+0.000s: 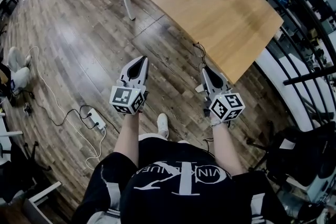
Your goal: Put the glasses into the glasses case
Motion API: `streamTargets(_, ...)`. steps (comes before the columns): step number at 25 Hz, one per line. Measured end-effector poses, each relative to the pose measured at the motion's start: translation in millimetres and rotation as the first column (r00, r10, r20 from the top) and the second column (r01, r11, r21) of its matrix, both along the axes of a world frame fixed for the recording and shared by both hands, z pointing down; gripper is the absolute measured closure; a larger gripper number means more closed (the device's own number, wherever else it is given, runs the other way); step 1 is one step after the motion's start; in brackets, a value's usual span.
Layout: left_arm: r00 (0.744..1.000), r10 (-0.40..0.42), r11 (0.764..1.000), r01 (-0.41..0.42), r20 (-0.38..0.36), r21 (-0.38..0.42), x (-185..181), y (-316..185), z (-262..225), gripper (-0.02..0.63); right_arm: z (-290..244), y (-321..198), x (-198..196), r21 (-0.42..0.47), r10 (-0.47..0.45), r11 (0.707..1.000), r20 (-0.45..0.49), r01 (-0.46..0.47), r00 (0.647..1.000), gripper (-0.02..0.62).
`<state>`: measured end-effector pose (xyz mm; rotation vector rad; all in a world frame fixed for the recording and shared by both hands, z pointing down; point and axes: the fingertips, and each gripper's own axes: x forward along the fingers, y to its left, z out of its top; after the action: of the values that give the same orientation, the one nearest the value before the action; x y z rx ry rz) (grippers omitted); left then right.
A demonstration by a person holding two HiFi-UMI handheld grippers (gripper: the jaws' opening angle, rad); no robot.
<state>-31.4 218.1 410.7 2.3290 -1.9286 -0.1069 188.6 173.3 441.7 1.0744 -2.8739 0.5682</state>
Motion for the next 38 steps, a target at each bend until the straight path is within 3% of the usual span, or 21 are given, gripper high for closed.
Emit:
streamTargets(13, 0.995, 0.096, 0.995, -0.096, 0.022, 0.024, -26.3, -66.9, -4.5, 0.591, 0.3, -51.4, -35.0, 0.001, 0.072, 0.997, 0.044, -0.072, 0.996, 0.545)
streamTargets(25, 0.997, 0.073, 0.997, -0.073, -0.001, 0.019, -60.8, -91.5, 1.5, 0.591, 1.7, -85.1, -68.7, 0.004, 0.048, 0.999, 0.027, -0.049, 0.998, 0.545)
streamTargets(38, 0.999, 0.041, 0.999, -0.041, -0.018, 0.012, -107.5, -176.1, 1.4, 0.591, -1.2, -177.8, -124.5, 0.002, -0.005, 1.0, 0.012, 0.005, 1.0, 0.545)
